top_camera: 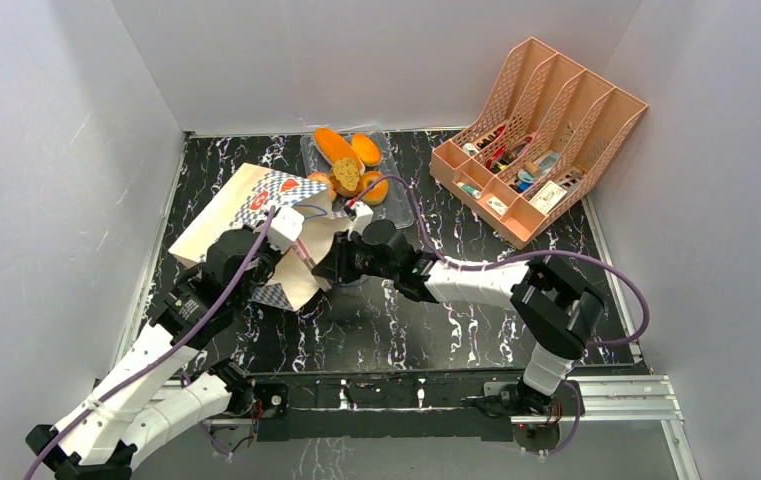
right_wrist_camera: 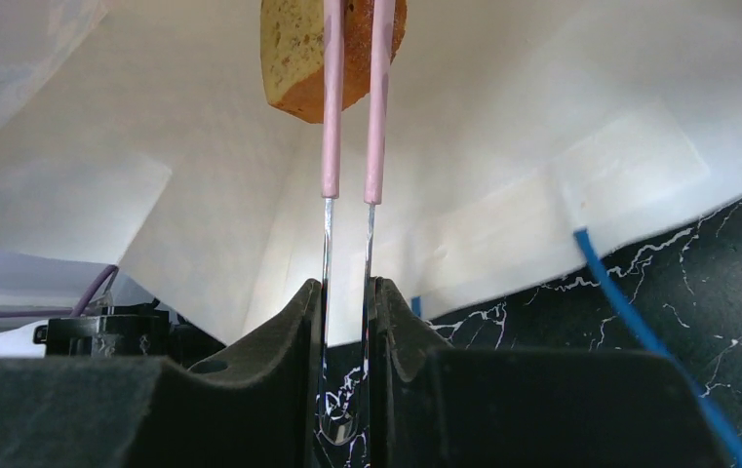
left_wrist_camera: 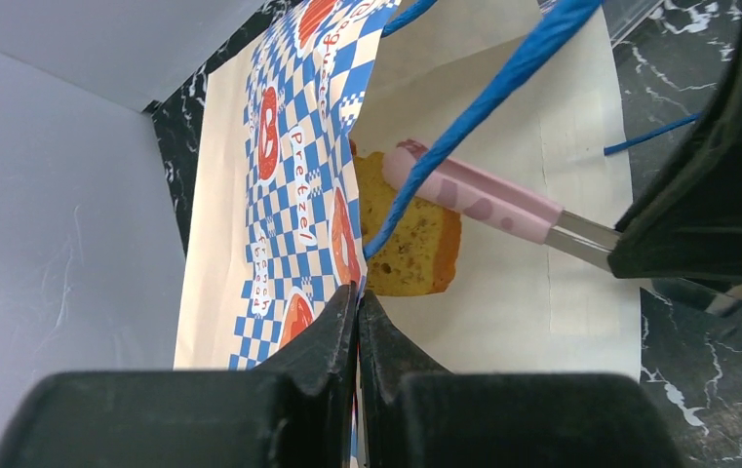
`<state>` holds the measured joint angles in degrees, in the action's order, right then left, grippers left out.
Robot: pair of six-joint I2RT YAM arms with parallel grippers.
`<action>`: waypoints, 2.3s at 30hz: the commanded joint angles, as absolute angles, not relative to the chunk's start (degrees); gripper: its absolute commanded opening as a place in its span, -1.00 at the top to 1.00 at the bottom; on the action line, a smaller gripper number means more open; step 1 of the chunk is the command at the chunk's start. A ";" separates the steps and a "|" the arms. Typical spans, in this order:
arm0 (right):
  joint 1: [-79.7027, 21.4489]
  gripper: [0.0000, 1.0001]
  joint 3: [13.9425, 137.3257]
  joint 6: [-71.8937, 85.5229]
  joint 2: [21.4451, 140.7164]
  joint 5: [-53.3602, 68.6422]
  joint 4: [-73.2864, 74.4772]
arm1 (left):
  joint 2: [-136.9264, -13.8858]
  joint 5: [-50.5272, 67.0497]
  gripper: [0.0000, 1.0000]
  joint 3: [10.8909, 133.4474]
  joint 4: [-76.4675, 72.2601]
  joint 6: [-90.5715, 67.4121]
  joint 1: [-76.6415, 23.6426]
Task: Take the fake bread out of the paper bag
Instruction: Take out the fake bread from the paper bag, then place the fake bread in the container.
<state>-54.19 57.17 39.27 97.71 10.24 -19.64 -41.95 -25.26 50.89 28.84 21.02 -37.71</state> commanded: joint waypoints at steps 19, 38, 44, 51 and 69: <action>-50.65 1.00 53.19 36.16 85.40 4.42 -16.10 | -47.26 -43.40 1.00 50.59 32.07 19.87 -37.88; -38.50 1.00 60.19 33.35 89.12 1.99 -13.75 | -58.26 -46.68 1.00 71.83 44.37 6.31 -34.89; -34.70 1.00 72.35 32.95 104.84 2.19 -16.09 | -59.28 -43.64 1.00 82.97 47.93 2.24 -34.90; -33.11 1.00 79.63 32.61 113.56 2.41 -15.59 | -57.71 -41.42 1.00 84.21 46.40 -0.71 -34.91; -30.75 0.55 76.70 33.93 114.70 2.32 -18.31 | -41.18 -39.90 1.00 65.32 26.82 -21.49 -34.94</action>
<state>-31.46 76.93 33.41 116.64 2.98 -13.06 -43.11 -39.66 67.68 33.74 -15.84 -35.20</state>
